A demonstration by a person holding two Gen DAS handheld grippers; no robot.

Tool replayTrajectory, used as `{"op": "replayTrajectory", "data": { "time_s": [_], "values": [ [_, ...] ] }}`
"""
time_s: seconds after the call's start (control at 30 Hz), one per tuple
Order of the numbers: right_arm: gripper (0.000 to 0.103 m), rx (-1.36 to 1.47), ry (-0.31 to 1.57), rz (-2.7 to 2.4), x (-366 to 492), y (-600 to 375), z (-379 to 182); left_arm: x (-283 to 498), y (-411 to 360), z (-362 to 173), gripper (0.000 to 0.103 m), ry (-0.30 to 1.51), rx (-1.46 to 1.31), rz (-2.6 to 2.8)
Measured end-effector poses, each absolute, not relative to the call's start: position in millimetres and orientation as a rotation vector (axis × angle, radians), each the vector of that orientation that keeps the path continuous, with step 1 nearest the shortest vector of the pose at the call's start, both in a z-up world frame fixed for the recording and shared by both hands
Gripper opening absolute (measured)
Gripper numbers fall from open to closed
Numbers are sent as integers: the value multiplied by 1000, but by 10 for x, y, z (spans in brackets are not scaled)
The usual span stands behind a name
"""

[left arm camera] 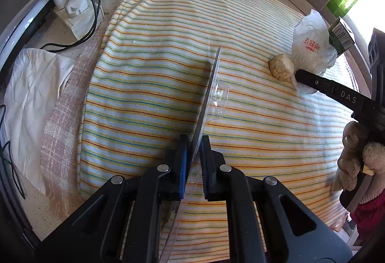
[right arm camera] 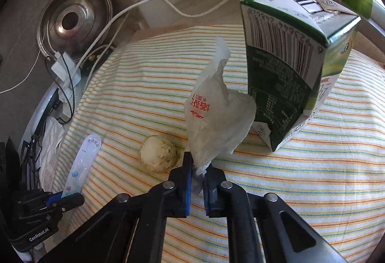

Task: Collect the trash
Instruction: 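Lift the strip and white bag and carry them toward the wastebasket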

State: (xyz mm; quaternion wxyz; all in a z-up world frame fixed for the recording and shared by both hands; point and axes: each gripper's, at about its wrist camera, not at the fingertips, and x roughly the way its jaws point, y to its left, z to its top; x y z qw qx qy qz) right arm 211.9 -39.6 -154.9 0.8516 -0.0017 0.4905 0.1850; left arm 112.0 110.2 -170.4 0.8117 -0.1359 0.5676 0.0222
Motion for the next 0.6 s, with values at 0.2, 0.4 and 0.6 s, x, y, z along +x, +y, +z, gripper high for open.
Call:
{"op": "replayTrajectory", "data": {
  "time_s": [0.2,0.4,0.6],
  "values": [
    [1,49,1031,456,1915,-605,-1422,877,1149,-1613,8,1171,-379,30],
    [1,65,1013,508,1617,-794,-1265,651,1134,-1475,8,1125,-421,17],
    [1,68,988,537,1303,-918,-1086,550,1053,-1315,8,1083,-449,-2]
  ]
}}
